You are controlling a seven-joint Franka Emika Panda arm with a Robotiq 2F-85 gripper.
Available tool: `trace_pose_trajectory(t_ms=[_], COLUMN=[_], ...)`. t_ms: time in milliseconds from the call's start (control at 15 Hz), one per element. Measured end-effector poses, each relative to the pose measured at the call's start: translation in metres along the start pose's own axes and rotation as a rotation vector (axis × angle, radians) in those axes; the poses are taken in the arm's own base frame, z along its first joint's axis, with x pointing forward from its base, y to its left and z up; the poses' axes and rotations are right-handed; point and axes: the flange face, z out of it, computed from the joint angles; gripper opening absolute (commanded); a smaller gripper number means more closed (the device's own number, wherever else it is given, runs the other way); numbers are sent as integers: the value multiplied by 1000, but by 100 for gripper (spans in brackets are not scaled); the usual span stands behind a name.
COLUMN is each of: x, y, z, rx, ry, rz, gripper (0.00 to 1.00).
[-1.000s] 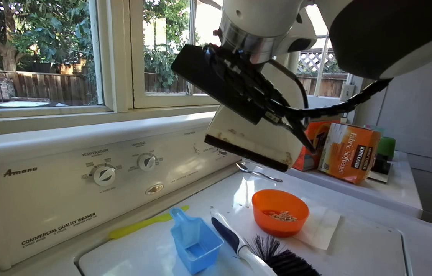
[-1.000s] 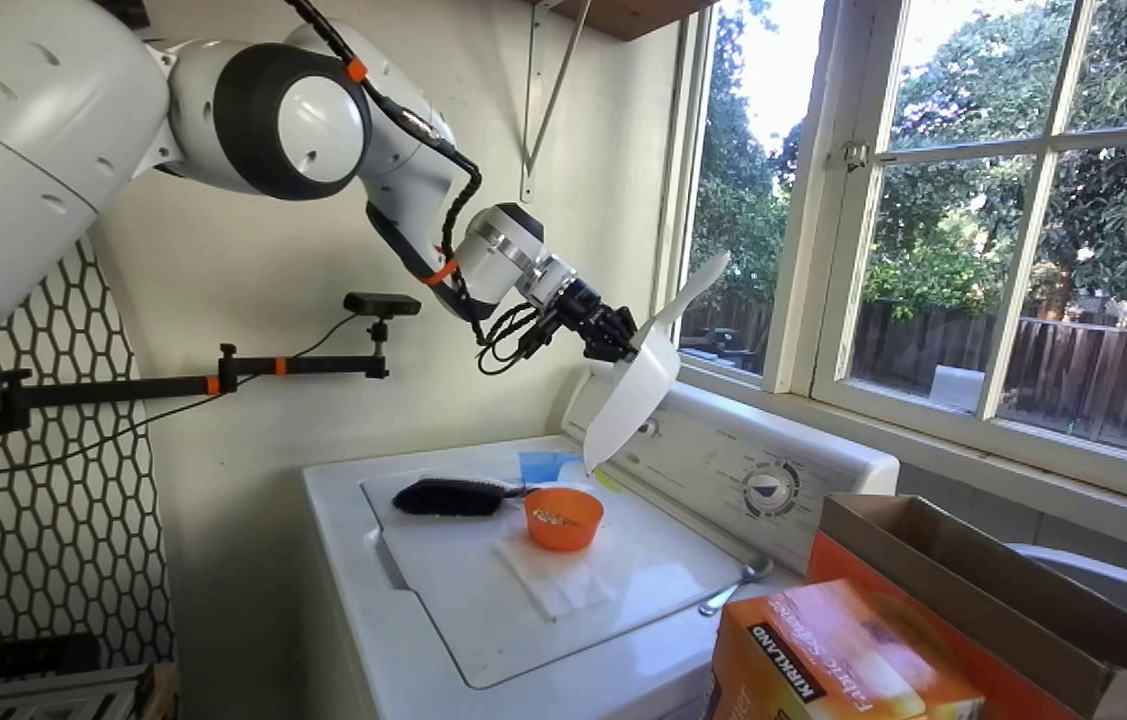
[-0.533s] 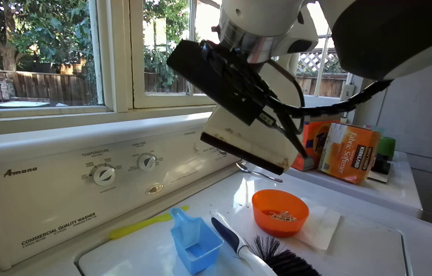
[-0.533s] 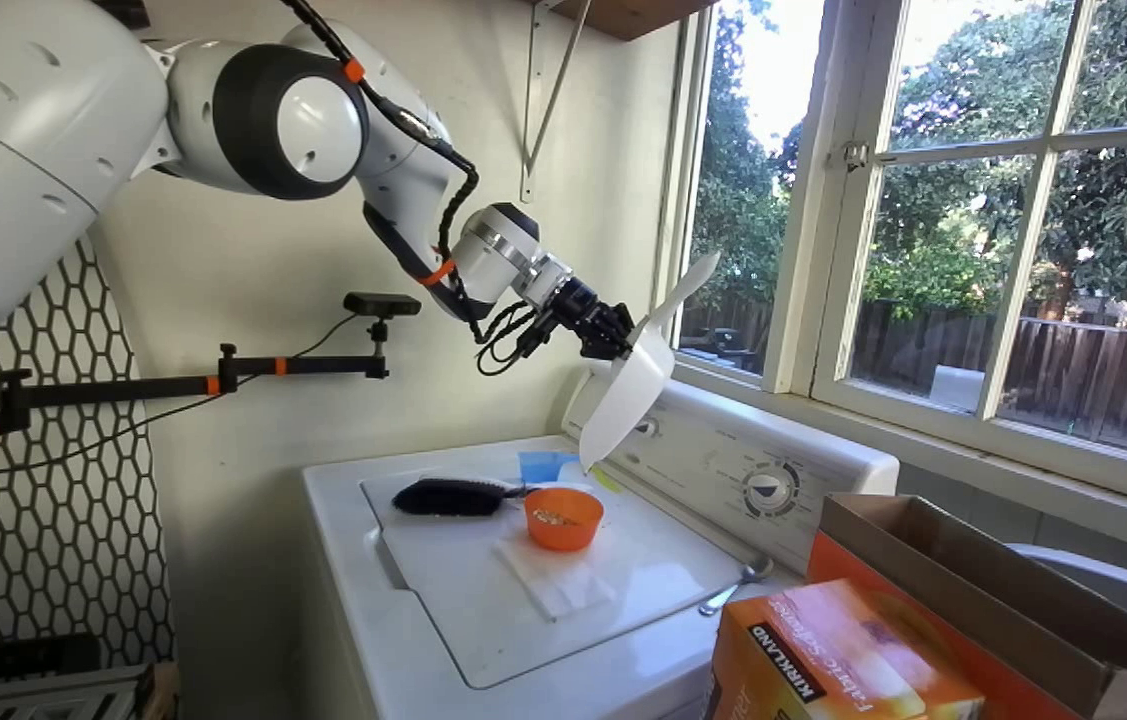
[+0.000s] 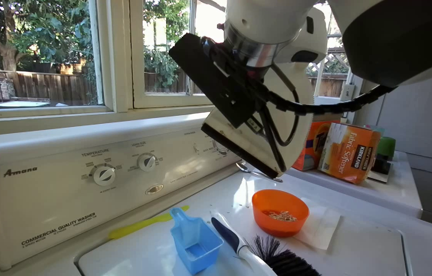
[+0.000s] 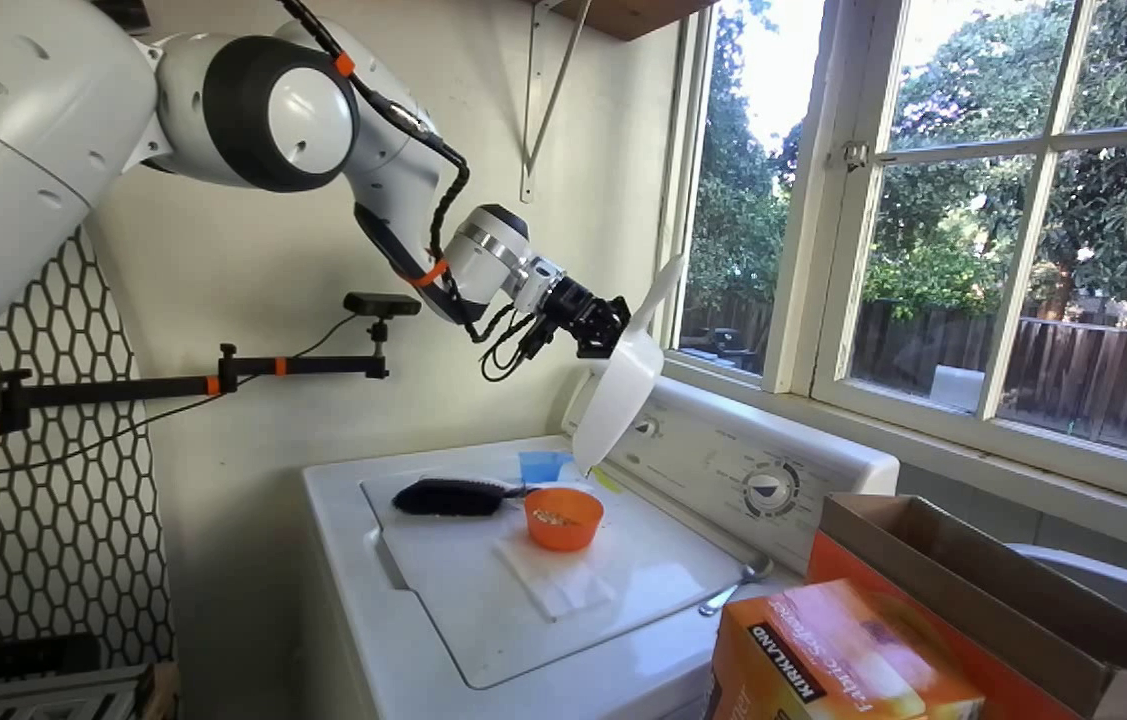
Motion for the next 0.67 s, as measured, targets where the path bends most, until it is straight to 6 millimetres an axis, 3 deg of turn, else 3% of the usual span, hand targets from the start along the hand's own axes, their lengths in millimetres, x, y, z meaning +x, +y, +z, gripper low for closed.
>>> trace_pose_trajectory(t_ms=[667], x=[28], y=[-15], z=[-10], rx=[1], ry=[124], rz=[42], gripper=[1])
